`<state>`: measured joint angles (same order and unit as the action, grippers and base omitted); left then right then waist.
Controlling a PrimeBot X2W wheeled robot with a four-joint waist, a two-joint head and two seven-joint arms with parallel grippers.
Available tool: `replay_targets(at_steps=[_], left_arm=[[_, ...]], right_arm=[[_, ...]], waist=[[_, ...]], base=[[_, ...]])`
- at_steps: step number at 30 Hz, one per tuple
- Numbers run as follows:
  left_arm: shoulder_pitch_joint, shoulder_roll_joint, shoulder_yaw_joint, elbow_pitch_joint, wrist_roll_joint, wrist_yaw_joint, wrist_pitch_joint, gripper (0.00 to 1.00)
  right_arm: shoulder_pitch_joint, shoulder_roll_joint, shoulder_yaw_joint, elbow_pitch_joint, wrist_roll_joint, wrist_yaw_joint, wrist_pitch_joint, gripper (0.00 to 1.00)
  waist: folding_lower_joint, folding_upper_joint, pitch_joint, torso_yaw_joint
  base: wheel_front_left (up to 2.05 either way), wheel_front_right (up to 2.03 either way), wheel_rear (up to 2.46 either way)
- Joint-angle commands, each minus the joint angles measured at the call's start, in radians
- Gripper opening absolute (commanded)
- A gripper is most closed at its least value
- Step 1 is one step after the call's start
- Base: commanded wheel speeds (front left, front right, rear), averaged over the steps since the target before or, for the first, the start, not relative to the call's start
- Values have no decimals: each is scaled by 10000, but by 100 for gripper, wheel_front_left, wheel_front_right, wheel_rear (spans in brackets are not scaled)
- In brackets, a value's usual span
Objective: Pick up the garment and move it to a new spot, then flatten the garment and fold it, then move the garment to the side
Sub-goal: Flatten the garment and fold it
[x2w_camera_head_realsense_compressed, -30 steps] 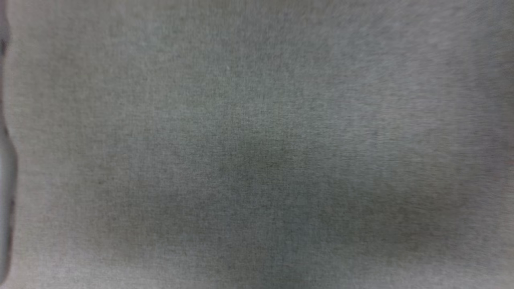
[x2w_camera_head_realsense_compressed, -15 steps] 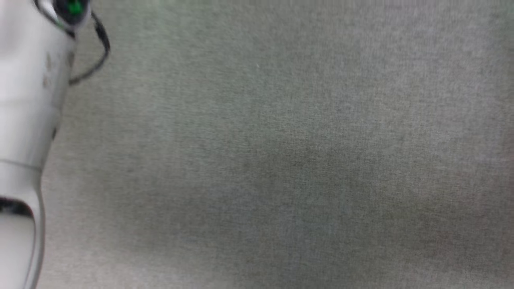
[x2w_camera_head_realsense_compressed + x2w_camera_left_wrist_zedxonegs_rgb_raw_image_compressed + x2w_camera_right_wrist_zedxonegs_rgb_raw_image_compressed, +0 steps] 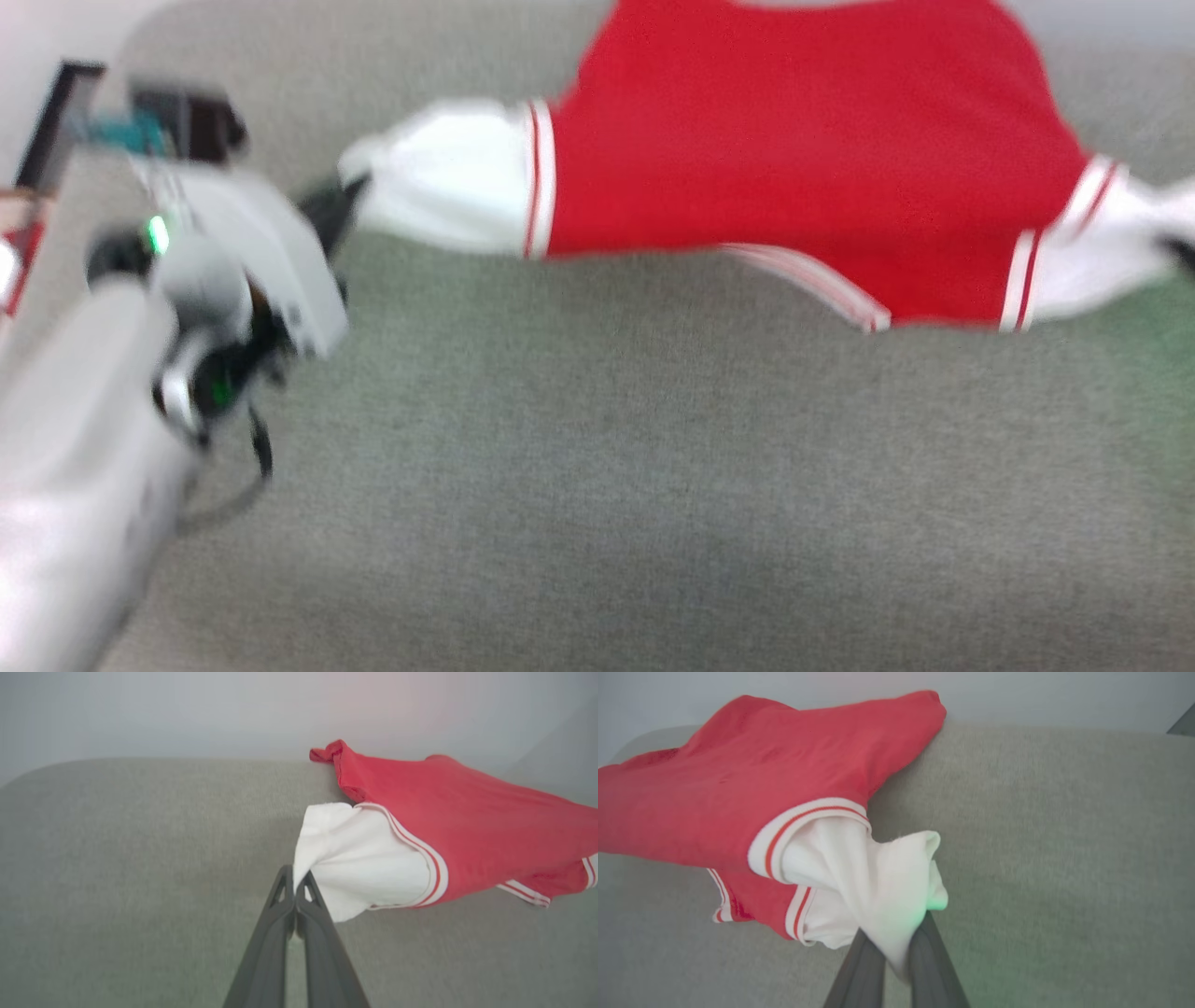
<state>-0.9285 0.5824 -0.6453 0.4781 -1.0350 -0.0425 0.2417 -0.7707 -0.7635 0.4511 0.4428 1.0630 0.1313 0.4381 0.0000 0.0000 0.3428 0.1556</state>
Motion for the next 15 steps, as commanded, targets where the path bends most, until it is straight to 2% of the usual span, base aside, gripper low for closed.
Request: replay_targets(at_steps=[1,9,15], left_arm=[[746,245,27,-546,-186,321,75,0],[4638,1794,115,-4185,-736,2315,84,0],[6751,2880,257,-6226,-1260,3551,277,0]], right_arm=[[722,-192,14,-375,233,-9,296,0],[3923,-982,-577,-1822,979,-9,1455,0],[5803,-1455,-1296,-2474,1511,-10,2552,0]], waist=[[0,0,-1373,-85],[0,0,-2163,-243],[0,0,-2361,-237]], base=[[0,0,0],[0,0,0],[0,0,0]])
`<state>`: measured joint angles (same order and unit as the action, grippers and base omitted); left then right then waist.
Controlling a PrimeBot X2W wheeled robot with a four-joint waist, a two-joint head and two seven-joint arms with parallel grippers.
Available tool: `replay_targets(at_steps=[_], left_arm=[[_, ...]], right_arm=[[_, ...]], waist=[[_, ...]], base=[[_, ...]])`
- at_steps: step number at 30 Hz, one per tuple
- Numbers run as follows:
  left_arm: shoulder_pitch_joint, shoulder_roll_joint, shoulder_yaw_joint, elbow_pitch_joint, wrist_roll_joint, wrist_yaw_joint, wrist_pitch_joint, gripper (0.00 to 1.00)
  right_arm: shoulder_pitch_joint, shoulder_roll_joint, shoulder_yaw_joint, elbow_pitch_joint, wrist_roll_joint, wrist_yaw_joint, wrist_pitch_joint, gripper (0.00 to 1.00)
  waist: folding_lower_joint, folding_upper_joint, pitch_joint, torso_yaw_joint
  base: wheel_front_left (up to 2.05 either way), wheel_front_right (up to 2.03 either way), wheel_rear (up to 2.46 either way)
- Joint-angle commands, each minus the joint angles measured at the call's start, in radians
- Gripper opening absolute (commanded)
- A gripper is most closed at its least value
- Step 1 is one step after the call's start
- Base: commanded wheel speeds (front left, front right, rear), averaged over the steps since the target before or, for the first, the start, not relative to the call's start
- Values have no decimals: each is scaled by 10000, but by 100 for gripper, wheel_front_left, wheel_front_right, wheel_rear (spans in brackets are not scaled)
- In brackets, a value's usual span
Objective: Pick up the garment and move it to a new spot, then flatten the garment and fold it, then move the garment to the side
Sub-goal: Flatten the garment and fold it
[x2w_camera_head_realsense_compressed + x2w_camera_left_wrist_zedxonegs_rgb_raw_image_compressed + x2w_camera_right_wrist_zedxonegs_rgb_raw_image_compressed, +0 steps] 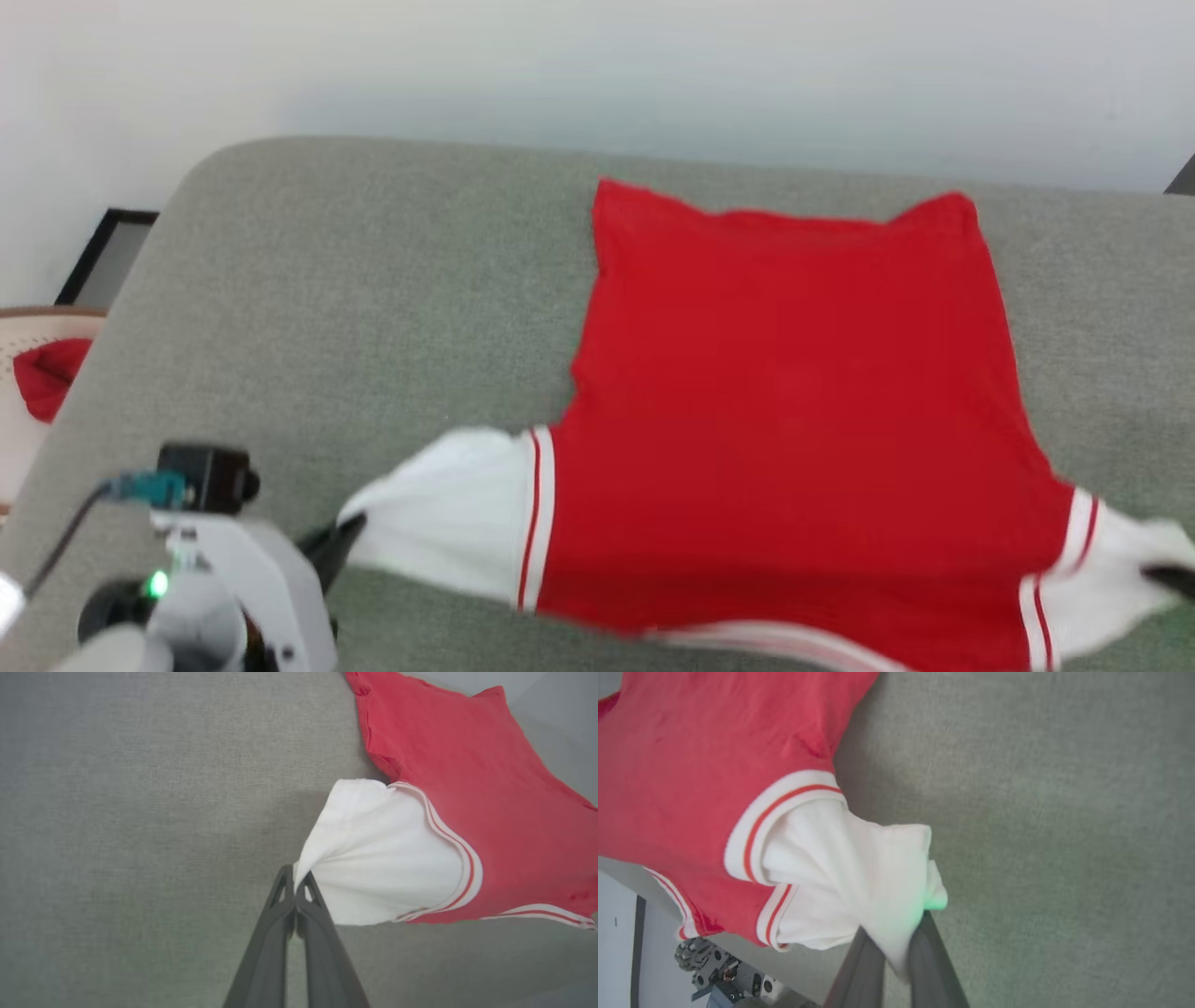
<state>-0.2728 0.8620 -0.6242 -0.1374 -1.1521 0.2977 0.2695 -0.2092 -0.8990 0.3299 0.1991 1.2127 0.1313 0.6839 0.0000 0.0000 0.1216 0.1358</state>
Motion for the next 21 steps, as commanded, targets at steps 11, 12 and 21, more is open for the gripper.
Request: replay_targets(at_steps=[11,12,21], left_arm=[[1766,237,-373,-1188,132,998,-408,0],[1710,167,-434,-1121,222,958,-475,0],[1249,-667,-947,178,817,441,-955,0]], right_arm=[[1691,400,-1511,-728,-1171,-10,759,0],[1714,536,-1592,-790,-1387,-10,788,0],[1561,1812,-1940,-1192,-3180,-9,1362,0]], waist=[[0,0,-82,71],[0,0,-75,82],[0,0,36,10]], base=[[0,0,0],[0,0,0],[0,0,0]])
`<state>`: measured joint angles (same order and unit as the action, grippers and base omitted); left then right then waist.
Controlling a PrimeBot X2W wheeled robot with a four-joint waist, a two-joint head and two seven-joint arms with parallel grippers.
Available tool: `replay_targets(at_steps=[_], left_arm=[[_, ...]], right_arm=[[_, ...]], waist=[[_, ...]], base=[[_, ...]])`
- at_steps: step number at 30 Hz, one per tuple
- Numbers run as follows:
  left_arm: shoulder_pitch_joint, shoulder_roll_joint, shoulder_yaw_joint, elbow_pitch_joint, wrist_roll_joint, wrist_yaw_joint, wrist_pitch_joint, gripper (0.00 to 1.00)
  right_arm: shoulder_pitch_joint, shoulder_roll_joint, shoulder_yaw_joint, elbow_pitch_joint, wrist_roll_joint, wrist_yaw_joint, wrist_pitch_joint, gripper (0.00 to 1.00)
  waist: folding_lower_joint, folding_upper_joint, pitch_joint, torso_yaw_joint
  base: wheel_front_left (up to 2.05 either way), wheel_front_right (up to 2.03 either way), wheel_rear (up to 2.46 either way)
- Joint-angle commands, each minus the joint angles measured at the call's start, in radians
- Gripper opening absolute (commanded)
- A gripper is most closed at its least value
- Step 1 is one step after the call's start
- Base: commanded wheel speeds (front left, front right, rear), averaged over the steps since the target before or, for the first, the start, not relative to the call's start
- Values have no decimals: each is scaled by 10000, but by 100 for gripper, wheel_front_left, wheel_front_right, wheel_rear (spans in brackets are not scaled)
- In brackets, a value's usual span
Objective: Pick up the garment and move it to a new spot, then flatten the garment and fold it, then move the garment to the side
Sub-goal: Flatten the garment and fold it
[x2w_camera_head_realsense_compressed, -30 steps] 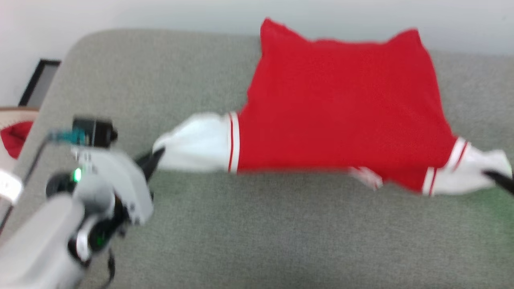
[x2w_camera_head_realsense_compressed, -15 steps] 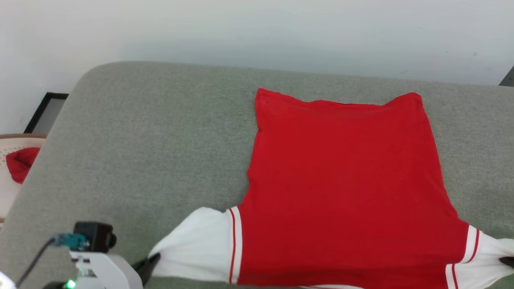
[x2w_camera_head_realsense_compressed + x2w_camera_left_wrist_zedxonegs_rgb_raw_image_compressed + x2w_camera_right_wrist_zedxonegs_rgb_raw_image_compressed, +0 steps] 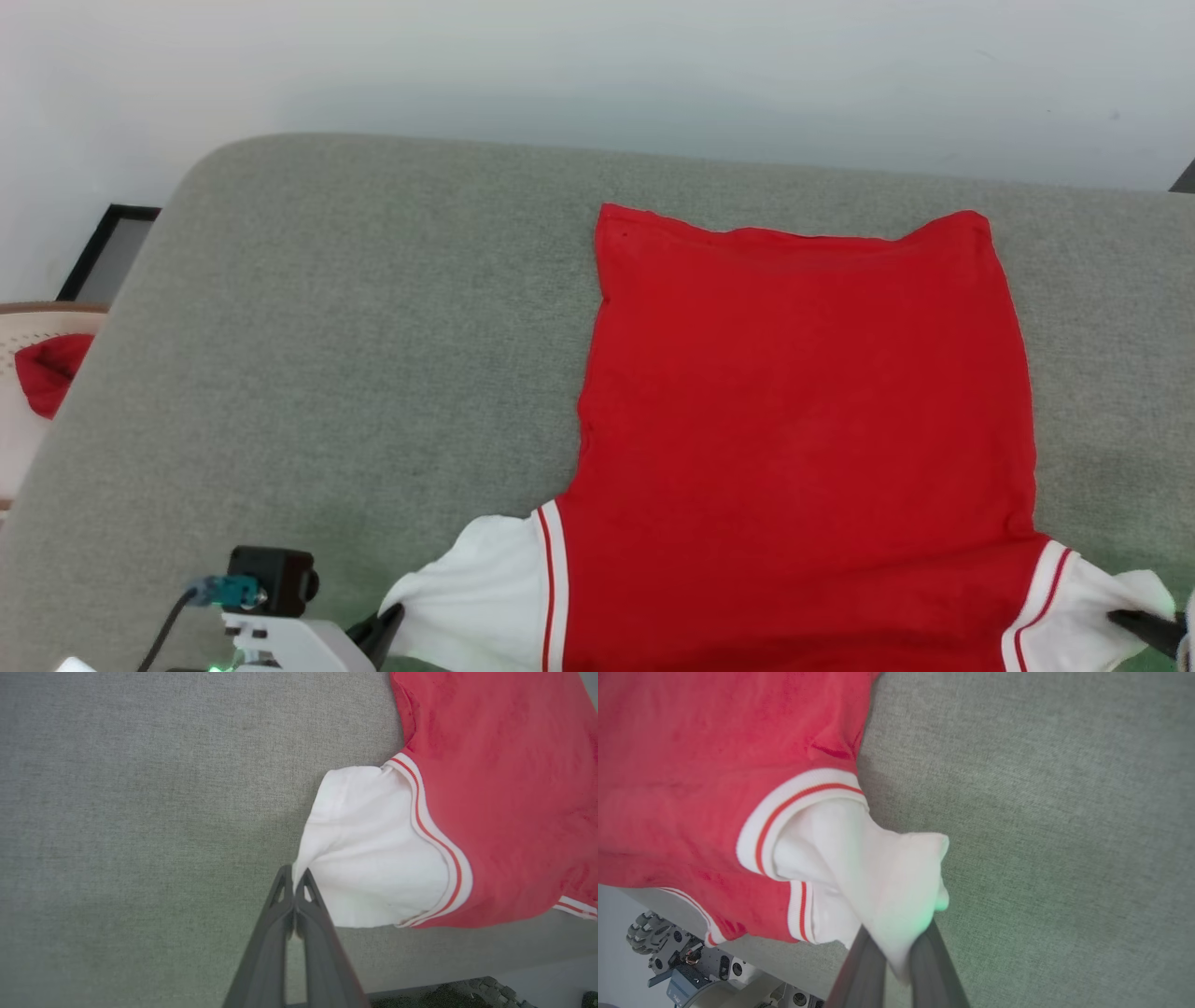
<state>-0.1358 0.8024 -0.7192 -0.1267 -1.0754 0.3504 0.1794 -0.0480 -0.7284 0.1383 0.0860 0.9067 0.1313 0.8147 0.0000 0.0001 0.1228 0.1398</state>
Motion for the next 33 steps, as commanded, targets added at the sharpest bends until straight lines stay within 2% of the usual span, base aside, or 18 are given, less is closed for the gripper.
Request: replay_targets(at_steps=[1,2,3,6,7,8,17,26,30,33], left_arm=[[-153,-157,-33,191,71,-134,-100,0],[-176,-228,-74,310,106,-180,-124,0],[-178,-284,-99,418,125,-222,-164,0],[-212,-462,-152,644,125,-302,-265,0],[-210,-499,-164,701,137,-342,-320,0],[-202,-525,-163,772,151,-346,-363,0],[-62,-672,-83,977,66,-425,-650,0],[-326,-885,-135,933,238,-503,-834,0],[-549,-1046,-210,945,326,-590,-816,0],[-822,-1271,-341,1010,448,-719,-768,0]], right_arm=[[-70,203,-43,-107,-277,-9,149,0],[-82,301,-68,-158,-398,-10,228,5],[-122,384,-63,-245,-526,-10,301,24],[-195,544,-125,-491,-935,-9,482,50],[-205,612,-206,-550,-1015,-9,541,92],[-202,636,-208,-668,-1102,-9,609,100],[-168,1044,-1035,-1754,-1709,-9,1229,100],[-1236,1664,-2038,-3121,-2562,-9,1033,100],[-2512,1928,-1902,-2553,-3065,-9,293,100],[-3511,1957,-1657,-1491,-3364,-9,-191,100]], waist=[[0,-1,35,-47],[0,-1,40,-66],[0,-1,54,-116],[0,-1,76,-222],[0,-1,83,-257],[0,-1,91,-304],[0,-1,179,-584],[0,-1,371,-466],[0,-1,585,-247],[0,-1,799,57]], base=[[0,0,0],[0,0,0],[0,0,0],[0,0,0],[0,0,0],[0,0,0],[0,0,0],[0,0,0],[0,0,0],[0,0,0]])
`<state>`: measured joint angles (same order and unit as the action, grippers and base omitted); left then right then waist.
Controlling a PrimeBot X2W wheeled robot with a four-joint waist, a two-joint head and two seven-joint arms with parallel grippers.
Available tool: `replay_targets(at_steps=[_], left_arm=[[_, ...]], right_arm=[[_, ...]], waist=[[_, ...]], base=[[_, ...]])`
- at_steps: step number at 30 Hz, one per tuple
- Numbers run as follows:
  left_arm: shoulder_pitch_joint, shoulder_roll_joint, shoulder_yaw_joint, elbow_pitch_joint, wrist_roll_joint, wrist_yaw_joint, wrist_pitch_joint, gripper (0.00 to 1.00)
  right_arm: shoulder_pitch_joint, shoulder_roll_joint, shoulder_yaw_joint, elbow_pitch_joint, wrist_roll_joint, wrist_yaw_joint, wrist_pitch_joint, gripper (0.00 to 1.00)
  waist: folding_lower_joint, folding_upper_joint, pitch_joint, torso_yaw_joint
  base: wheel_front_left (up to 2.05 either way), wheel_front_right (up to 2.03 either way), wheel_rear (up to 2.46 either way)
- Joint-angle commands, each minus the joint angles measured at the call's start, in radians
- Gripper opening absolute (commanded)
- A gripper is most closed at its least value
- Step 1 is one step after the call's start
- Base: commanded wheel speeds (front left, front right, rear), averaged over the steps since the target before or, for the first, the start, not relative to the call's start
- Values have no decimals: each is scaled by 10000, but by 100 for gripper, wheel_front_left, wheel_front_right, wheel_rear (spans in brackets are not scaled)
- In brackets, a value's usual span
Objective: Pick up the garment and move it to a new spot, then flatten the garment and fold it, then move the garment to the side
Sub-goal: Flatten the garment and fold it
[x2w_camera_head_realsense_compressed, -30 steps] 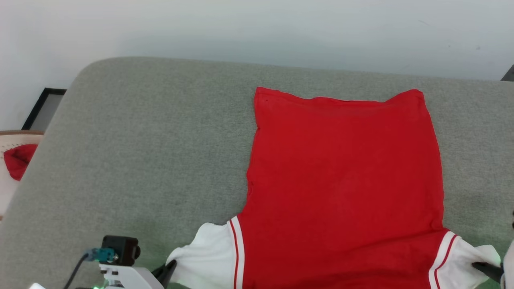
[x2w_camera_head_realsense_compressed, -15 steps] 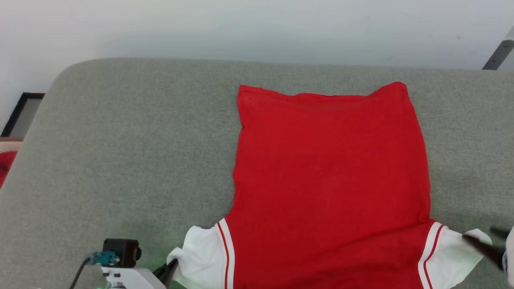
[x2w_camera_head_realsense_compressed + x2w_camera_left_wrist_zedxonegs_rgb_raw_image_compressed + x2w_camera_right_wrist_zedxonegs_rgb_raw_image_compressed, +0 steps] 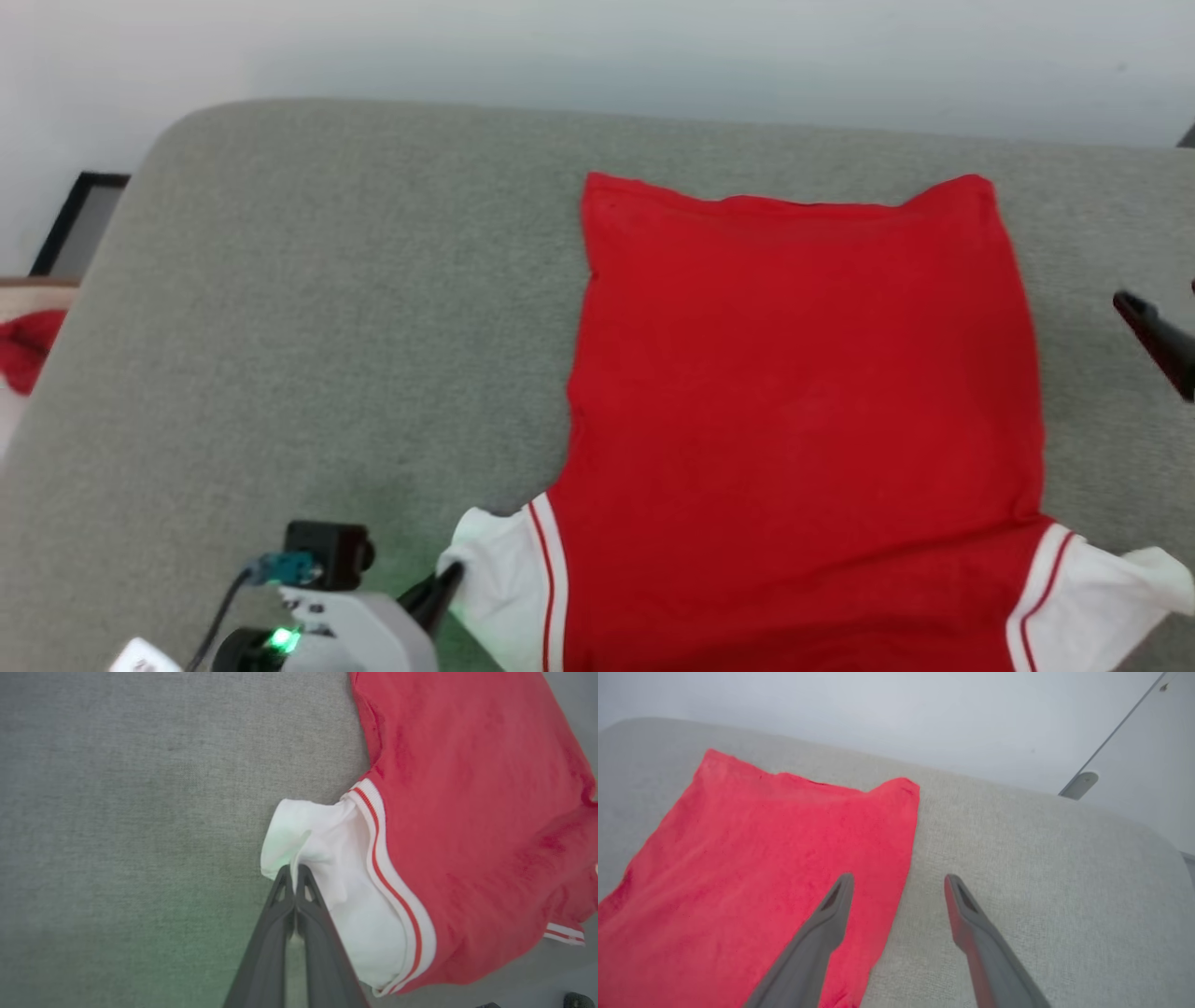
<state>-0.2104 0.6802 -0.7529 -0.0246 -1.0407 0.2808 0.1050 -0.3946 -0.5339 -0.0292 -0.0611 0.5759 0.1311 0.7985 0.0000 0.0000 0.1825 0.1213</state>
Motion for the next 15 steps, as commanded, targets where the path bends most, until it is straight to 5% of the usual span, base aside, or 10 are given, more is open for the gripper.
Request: replay_targets(at_steps=[1,15], left_arm=[[-174,-110,-61,28,135,-86,21,0],[-1892,-1473,-816,989,683,-1187,219,0]], right_arm=[[-338,28,164,402,-108,-7,-80,100],[-4333,-672,1606,5944,-419,-7,-598,100]], waist=[[0,0,282,355],[0,0,1787,2137]], base=[[0,0,0],[0,0,0]])
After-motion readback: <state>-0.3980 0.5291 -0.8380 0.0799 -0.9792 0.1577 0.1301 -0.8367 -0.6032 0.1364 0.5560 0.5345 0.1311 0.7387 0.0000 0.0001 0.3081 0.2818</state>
